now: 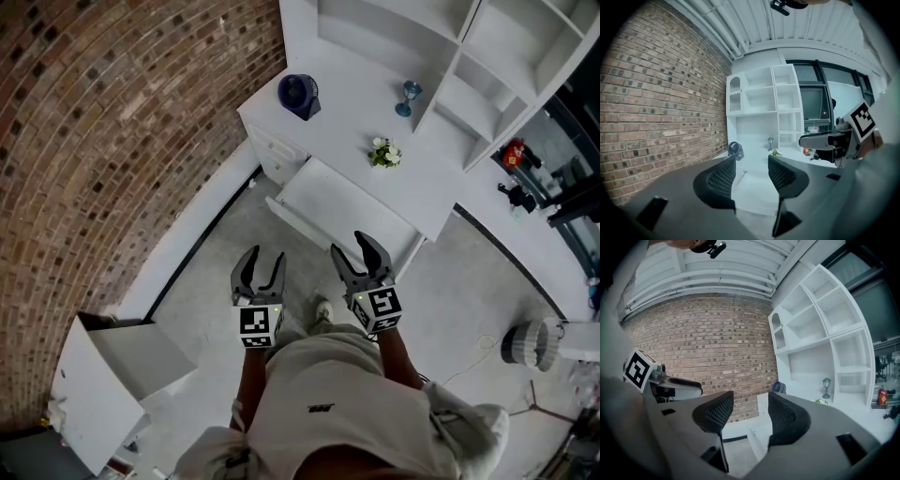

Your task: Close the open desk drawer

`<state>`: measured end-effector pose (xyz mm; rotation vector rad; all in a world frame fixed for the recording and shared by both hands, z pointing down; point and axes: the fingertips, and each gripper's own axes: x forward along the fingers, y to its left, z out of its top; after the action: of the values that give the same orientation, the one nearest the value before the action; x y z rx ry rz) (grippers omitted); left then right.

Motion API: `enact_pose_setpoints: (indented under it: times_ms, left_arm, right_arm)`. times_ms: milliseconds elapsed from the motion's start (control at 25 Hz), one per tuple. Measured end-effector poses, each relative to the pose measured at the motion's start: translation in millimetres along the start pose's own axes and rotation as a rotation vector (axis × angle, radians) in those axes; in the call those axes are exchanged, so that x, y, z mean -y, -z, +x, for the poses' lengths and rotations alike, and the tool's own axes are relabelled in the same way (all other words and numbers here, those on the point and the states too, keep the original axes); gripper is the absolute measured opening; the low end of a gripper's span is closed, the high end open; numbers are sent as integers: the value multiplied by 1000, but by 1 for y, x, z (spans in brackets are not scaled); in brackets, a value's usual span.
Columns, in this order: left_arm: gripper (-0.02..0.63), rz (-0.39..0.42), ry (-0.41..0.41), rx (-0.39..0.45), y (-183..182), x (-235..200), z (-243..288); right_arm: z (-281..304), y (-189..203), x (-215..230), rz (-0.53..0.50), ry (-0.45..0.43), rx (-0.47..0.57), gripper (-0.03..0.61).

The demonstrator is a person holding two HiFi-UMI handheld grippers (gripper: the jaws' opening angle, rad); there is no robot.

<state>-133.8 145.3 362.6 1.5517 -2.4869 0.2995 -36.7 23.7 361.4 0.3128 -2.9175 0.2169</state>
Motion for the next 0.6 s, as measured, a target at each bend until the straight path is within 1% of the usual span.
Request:
enact_pose_setpoints:
  times_ms: [160,280,480,600]
  left_arm:
    - [229,20,31,-10,-3,13,26]
    - [227,35,73,-21,-4,22,44]
    - [224,51,140,-23,-6,28,75]
    - [222,53,198,-27,-1,29,94]
  right_arm:
    - [2,-2,27,28,35,12,233]
    - [2,-3,42,61,77,24,233]
    - [4,15,66,75,150,-5,233]
    - [5,22,77,85,221,-18,232]
